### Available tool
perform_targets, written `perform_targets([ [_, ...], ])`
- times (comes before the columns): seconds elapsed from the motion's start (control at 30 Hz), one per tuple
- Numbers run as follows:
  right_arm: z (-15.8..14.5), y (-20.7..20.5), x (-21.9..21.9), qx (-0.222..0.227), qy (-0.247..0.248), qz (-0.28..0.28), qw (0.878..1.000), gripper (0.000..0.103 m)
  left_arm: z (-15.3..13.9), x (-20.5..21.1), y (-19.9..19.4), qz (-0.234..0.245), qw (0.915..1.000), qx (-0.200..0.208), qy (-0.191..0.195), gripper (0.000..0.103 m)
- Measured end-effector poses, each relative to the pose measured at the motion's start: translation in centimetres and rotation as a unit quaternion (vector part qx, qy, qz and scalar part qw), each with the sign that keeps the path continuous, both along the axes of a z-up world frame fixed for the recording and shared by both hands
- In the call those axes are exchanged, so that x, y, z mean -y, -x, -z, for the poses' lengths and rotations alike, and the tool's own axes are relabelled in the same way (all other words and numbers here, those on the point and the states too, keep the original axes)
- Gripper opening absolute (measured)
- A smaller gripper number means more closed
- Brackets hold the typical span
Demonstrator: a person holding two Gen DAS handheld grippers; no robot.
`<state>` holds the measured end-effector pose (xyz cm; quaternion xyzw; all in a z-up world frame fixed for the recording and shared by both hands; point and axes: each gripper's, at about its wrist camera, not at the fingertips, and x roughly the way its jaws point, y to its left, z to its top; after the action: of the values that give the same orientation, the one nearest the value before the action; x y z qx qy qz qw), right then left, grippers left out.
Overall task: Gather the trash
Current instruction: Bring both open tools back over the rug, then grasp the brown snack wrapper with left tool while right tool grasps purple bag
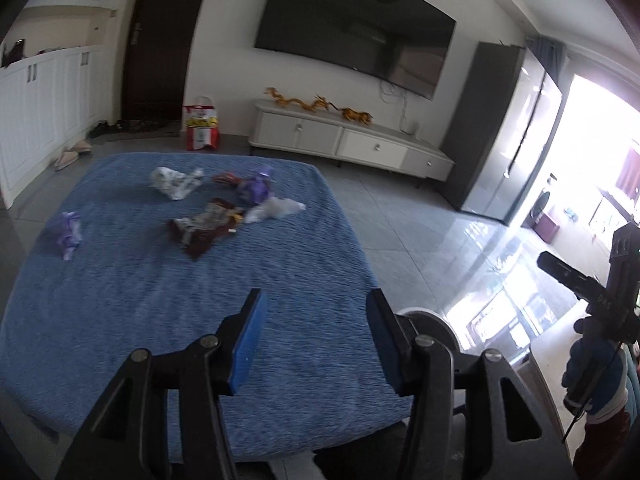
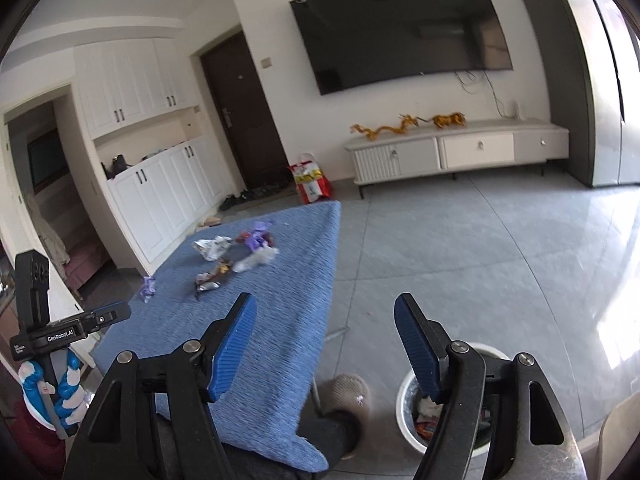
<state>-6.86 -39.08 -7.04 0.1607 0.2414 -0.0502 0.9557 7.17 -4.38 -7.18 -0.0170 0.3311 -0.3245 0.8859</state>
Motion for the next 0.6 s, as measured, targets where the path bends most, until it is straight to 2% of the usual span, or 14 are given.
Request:
perform_targets([
  [0.17, -1.5, -1.5, -2.8, 0.0, 0.022, -0.019, 1.0, 0.071, 0.5, -5.3, -1.1, -0.044, 0.9989, 0.012, 0.005, 0.05],
  [0.33, -2.1, -3.9, -5.0, -0.001, 0.033, -0.041, 0.999, 0.07, 1.9, -9.0, -3.2, -0.079, 0.9969, -0.002, 0.008, 0.05],
  [0.6, -0.6, -10.8, -7.0, -0.028, 0.04, -0.082, 0.995, 0.064, 5.0, -9.7, -8.4, -0.082, 0.9957, -0.044, -0.001, 0.05],
])
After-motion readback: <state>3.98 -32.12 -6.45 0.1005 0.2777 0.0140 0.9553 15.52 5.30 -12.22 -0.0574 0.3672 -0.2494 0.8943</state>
